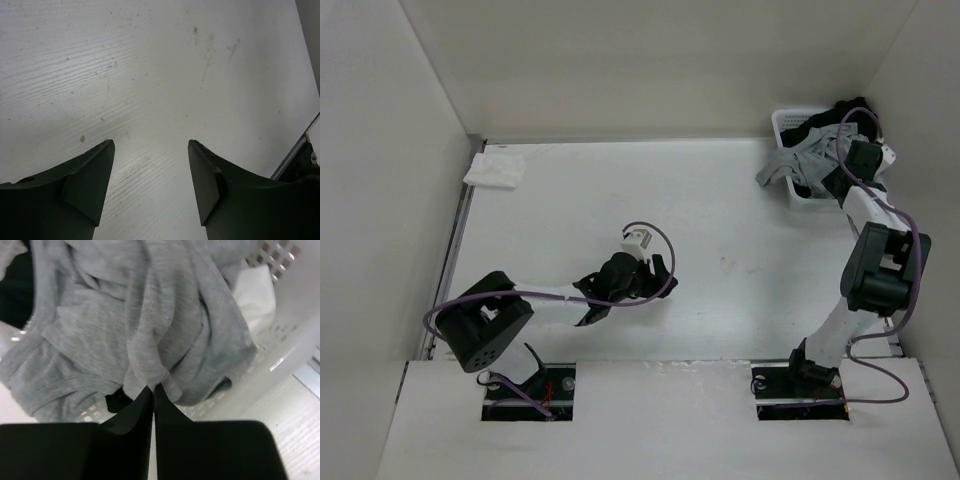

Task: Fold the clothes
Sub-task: Grab the tank top from the pile, then move the tank top to the center of the board

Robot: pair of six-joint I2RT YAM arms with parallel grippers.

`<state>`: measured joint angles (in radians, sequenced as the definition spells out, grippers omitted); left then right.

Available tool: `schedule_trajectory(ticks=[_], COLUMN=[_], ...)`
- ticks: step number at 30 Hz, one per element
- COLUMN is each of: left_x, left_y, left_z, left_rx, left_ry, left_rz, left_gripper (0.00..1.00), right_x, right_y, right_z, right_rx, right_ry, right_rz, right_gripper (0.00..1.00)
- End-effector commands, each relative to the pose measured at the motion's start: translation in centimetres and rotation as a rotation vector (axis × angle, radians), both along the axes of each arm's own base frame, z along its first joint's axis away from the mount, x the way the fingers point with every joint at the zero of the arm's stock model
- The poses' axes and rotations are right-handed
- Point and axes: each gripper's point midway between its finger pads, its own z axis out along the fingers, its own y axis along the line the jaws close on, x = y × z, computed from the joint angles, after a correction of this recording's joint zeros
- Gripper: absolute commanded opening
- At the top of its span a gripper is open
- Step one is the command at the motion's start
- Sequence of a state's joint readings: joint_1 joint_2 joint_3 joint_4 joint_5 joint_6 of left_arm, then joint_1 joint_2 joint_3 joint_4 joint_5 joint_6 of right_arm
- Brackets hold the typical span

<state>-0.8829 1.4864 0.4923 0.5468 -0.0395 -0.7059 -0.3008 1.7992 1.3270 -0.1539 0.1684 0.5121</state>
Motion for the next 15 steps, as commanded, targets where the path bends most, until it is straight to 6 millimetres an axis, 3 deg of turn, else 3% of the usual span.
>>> schedule_trajectory(ticks=[1,2,3,4,5,6,8,11,12,13,15], left_x=[0.9,0.9,1.0,1.0,1.1,1.2,1.9,3.0,3.6,3.9,5.2], left_y=[-1.2,-1.2,-1.2,-1.2,-1.1,-1.0,-0.2,1.4,2.5,3.0,5.6], left_z=[2.1,2.0,2.0,2.0,2.0,2.0,2.2,2.6,3.1,3.3,4.2], left_rx=[-0.069,-0.069,-0.069,-0.07,-0.074,-0.077,-0.086,-0.101,-0.113,-0.119,-0.145], left_ry=[-0.041,-0.039,-0.036,-0.035,-0.031,-0.03,-0.03,-0.031,-0.036,-0.037,-0.045], left_rz=[-0.008,-0.007,-0.005,-0.006,-0.001,0.004,0.034,0.098,0.138,0.157,0.248], left_gripper=[0.59,0.59,0.59,0.59,0.59,0.58,0.58,0.58,0.58,0.58,0.57], right_x=[0.1,-0.4,-1.4,-2.0,-3.3,-4.0,-7.4,-11.1,-13.3,-14.1,-17.9], right_y=[-0.2,0.2,2.2,3.1,4.8,6.0,11.5,16.6,18.9,19.8,23.1], right_z=[11.1,13.8,18.6,20.9,24.9,27.1,34.9,40.6,43.4,44.4,48.6], right_rx=[-0.087,-0.107,-0.139,-0.147,-0.161,-0.167,-0.179,-0.178,-0.172,-0.169,-0.153], right_ry=[-0.332,-0.4,-0.508,-0.557,-0.641,-0.685,-0.838,-0.954,-1.021,-1.046,-1.156], right_rz=[-0.038,-0.036,-0.007,0.006,0.037,0.061,0.179,0.308,0.373,0.396,0.51], right_gripper=[0.0,0.0,0.0,0.0,0.0,0.0,0.0,0.0,0.0,0.0,0.0])
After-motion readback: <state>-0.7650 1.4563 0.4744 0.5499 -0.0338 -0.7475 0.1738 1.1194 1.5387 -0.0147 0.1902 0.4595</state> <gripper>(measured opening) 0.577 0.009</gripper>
